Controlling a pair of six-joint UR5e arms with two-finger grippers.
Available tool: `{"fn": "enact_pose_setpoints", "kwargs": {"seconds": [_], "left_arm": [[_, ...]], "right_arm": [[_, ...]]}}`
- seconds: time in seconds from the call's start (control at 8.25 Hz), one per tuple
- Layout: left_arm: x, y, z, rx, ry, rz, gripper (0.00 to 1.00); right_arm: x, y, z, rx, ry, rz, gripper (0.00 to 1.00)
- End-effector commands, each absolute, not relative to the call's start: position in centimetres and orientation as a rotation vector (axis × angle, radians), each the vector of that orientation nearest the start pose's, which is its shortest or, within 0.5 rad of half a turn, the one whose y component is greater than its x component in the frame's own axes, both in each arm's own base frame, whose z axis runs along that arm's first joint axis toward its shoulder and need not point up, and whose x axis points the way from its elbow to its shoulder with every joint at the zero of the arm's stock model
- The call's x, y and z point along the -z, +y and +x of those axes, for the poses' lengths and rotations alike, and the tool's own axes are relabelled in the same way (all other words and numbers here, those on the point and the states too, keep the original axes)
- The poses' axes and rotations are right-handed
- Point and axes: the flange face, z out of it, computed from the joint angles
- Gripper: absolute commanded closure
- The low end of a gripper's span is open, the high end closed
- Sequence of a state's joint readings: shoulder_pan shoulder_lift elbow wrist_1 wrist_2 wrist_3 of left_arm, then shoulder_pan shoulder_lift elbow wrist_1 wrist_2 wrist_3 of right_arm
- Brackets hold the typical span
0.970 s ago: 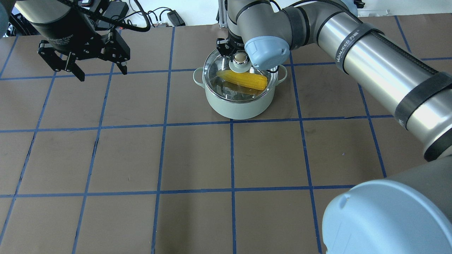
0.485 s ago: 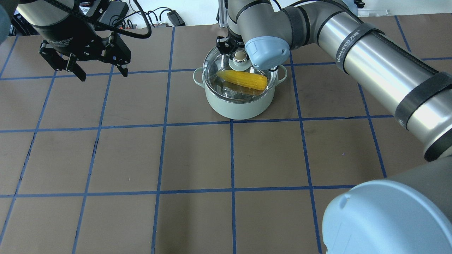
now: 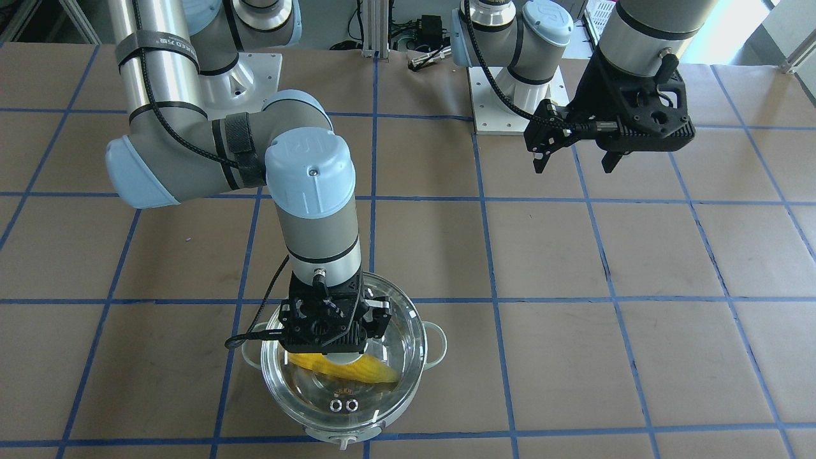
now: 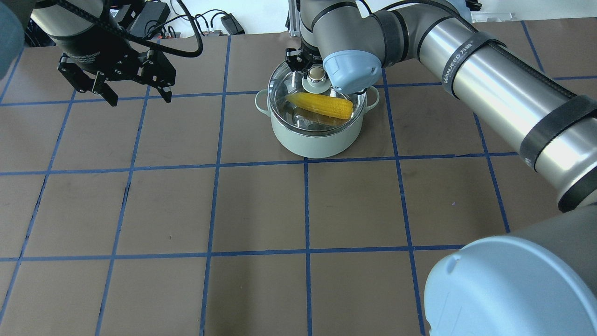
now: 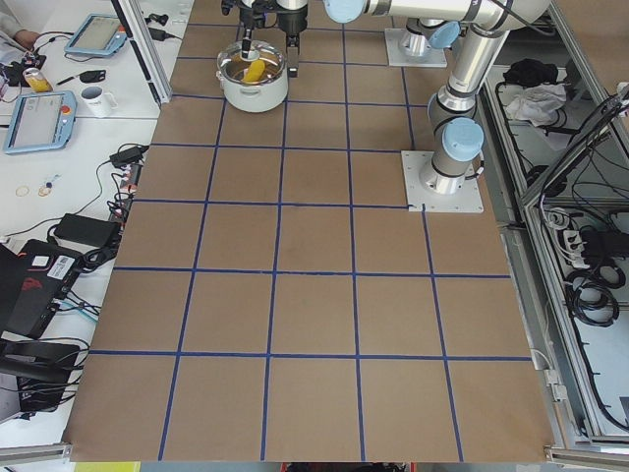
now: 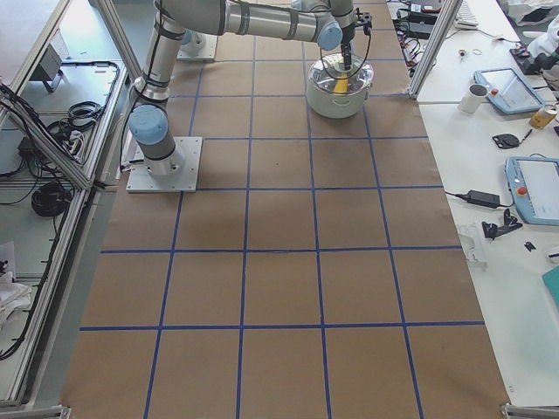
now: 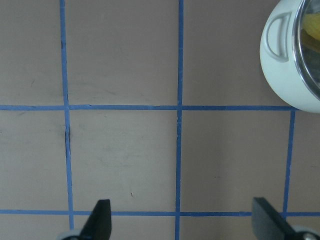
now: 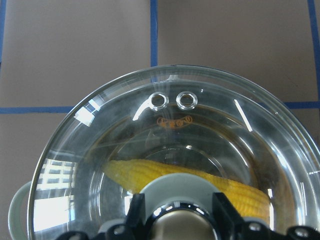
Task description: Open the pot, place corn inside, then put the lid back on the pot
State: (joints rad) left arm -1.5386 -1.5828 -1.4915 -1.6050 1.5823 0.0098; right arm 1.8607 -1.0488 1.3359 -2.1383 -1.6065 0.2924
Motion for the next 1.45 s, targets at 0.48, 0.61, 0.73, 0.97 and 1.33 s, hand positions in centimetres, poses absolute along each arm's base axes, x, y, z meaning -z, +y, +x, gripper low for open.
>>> {"fn": "enact_pose_setpoints", "kwargs": {"seconds": [0.48,0.61,0.73,0.97,1.33], "left_arm": [[-50.75,-51.37,-11.47,0.037,3.126,0.024,0.00],[-50.83,-51.32,-11.47,0.040,3.126,0.021,0.00],[-50.83,-51.32,-11.47,0.040,3.126,0.021,0.00],[-51.06,-51.16,-11.52,0.047,3.131,0.024,0.00],[-51.02,-51.31,-11.45,0.049,3.122,0.102,0.00]], "right_arm": [[-34.67,-64.35,32.71,0.421,3.071,0.008,0.85],[-34.67,-64.33,32.75,0.418,3.066,0.021,0.85],[-34.65,-64.32,32.78,0.414,3.064,0.025,0.85],[-34.72,-64.26,32.78,0.411,3.063,0.027,0.85],[-34.78,-64.28,32.59,0.411,3.073,0.017,0.85]]}}
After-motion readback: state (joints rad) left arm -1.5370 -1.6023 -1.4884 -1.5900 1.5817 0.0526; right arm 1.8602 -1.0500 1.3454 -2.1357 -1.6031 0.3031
